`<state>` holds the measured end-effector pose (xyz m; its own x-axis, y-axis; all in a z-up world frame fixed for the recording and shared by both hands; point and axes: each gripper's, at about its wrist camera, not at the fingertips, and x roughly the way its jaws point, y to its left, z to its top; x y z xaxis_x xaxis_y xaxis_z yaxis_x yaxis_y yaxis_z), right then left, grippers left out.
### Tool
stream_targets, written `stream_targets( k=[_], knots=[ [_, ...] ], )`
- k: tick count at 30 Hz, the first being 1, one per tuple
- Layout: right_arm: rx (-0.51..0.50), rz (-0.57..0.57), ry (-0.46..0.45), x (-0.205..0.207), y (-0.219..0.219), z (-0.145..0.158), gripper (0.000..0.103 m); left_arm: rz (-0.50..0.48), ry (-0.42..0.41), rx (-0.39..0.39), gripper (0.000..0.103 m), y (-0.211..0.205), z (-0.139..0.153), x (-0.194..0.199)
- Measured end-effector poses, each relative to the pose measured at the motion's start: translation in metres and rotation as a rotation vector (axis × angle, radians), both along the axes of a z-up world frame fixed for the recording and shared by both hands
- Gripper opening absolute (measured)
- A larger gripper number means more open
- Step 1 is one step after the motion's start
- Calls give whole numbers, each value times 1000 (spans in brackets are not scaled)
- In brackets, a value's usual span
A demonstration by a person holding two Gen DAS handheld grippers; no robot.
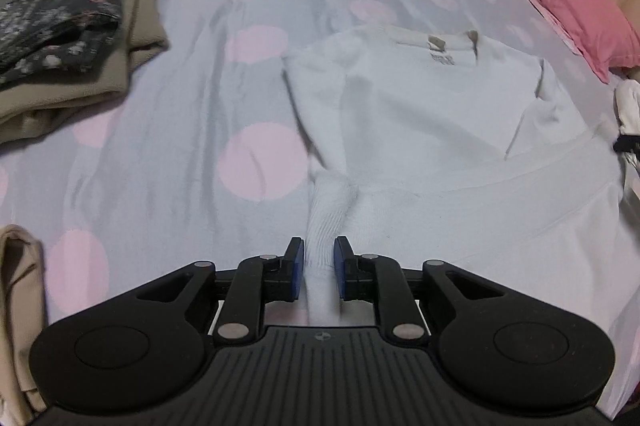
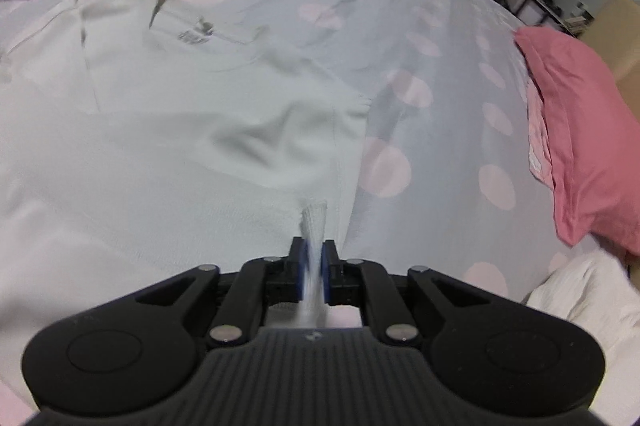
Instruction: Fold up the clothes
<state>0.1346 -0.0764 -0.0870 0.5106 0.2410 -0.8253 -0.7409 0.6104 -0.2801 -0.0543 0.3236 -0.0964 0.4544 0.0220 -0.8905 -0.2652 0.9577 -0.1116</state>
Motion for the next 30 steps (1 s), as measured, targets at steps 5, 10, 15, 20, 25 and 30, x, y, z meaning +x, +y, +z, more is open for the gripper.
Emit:
stream_targets(
  k=[5, 10, 15, 20, 25, 30],
  knots=[
    [80, -12, 43, -3, -26, 19, 59, 16, -41, -39, 19, 13, 24, -27],
    [130, -23, 183, -17, -75, 21, 62, -18, -48, -145, 21, 11, 25, -73],
    [90, -14, 298, -39, -104, -1, 62, -67, 9, -168, 21, -8, 9, -104],
    [74, 20, 350, -57, -108, -9, 67, -90, 10, -175, 21, -21, -1, -118],
    [83, 2, 378, -60, -106, -16, 69, -155, 33, -129, 23, -33, -9, -113],
    [47, -22, 412, -59, -99, -21, 10, -141, 22, -150, 2, -26, -8, -112]
  ],
)
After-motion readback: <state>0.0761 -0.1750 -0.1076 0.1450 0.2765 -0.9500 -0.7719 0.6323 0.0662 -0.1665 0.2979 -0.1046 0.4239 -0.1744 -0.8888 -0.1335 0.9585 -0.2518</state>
